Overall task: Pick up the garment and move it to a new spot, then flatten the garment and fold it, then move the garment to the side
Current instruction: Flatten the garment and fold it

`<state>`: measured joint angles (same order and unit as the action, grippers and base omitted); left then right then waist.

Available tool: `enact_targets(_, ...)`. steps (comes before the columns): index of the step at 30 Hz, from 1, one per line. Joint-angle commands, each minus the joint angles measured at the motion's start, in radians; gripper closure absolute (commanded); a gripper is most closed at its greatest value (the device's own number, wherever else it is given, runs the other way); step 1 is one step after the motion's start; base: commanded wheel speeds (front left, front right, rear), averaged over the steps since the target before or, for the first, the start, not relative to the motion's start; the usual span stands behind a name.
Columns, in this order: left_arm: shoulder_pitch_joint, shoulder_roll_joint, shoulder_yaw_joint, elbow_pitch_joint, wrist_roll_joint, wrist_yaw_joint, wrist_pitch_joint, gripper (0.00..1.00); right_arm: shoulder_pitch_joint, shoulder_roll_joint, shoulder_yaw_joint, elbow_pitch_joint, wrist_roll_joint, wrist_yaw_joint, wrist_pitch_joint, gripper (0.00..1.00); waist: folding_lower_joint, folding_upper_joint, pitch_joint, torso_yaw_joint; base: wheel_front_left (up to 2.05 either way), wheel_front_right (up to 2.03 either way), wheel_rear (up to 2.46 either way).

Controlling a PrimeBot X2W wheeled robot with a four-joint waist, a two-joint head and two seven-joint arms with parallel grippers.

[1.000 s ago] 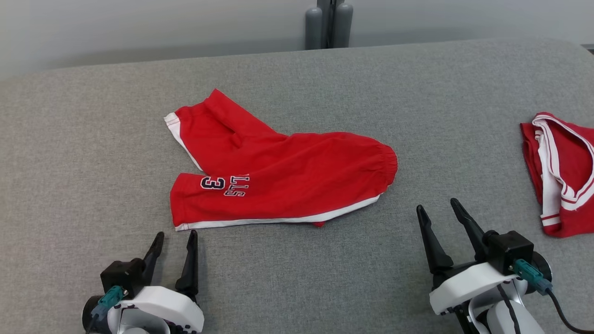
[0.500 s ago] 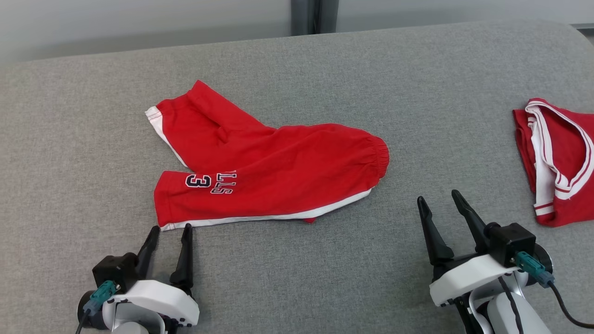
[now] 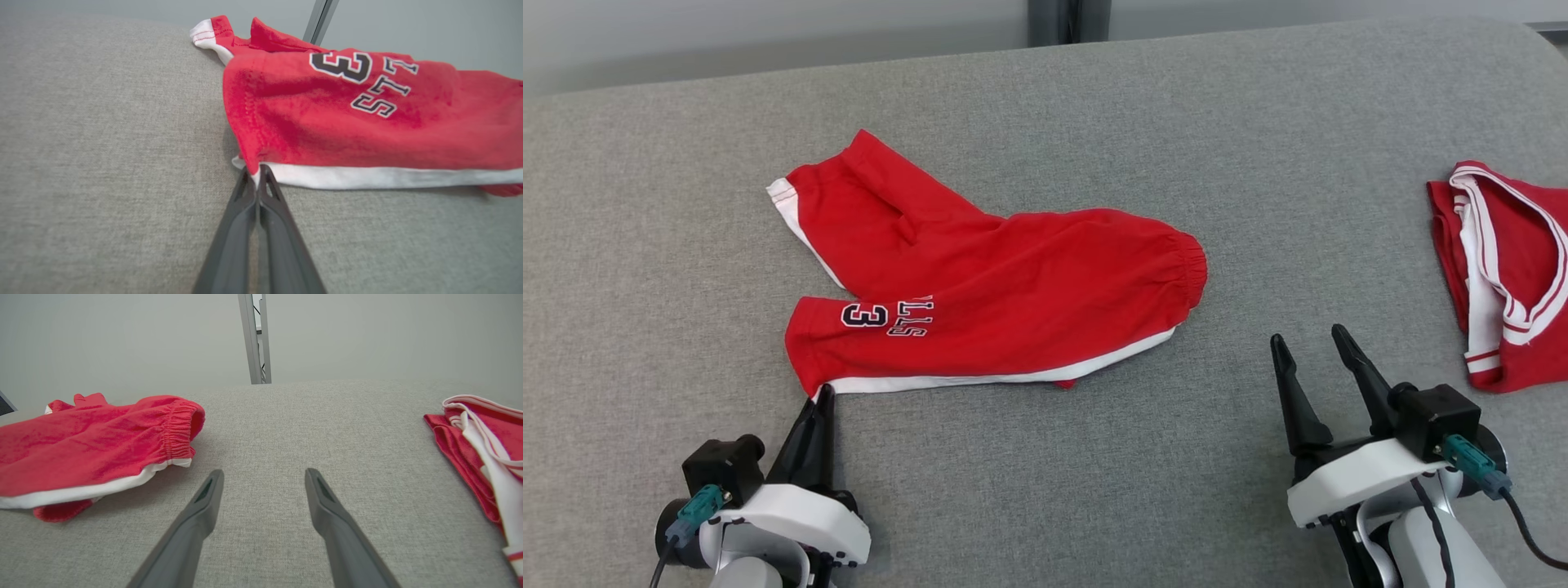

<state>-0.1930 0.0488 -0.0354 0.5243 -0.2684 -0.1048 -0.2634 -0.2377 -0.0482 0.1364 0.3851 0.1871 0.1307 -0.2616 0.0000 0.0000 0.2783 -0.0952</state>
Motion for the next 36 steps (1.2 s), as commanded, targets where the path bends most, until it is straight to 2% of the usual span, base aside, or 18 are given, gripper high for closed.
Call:
enact_targets(1, -0.012, 0.004, 0.001, 0.001, 0.007, -0.005, -0.001, 1.00, -0.012, -0.006, -0.002, -0.002, 0.005, 0.000, -0.005, 0.00, 0.0000, 0.0000, 0.000, 0.003, 0.00, 0.00, 0.00)
enact_targets(18, -0.023, 0.004, 0.020, -0.034, 0.026, 0.007, -0.001, 1.00, -0.097, -0.006, 0.195, 0.085, 0.095, 0.000, -0.005, 0.00, 0.0000, 0.0000, 0.015, 0.063, 0.00, 0.00, 0.00)
enact_targets(34, -0.033, 0.004, 0.027, -0.039, 0.042, 0.018, -0.001, 1.00, -0.142, -0.015, 0.239, 0.118, 0.113, 0.000, -0.005, 0.00, 0.0000, 0.0000, 0.028, 0.071, 0.00, 0.00, 0.00)
enact_targets(35, -0.032, 0.004, 0.026, -0.040, 0.040, 0.019, -0.001, 1.00, -0.140, -0.016, 0.239, 0.118, 0.115, 0.000, -0.005, 0.01, 0.0000, 0.0000, 0.028, 0.072, 0.00, 0.00, 0.00)
enact_targets(36, -0.031, 0.004, 0.025, -0.041, 0.041, 0.019, -0.001, 1.00, -0.137, -0.019, 0.240, 0.120, 0.118, 0.000, -0.005, 0.12, 0.0000, 0.0000, 0.028, 0.073, 0.00, 0.00, 0.00)
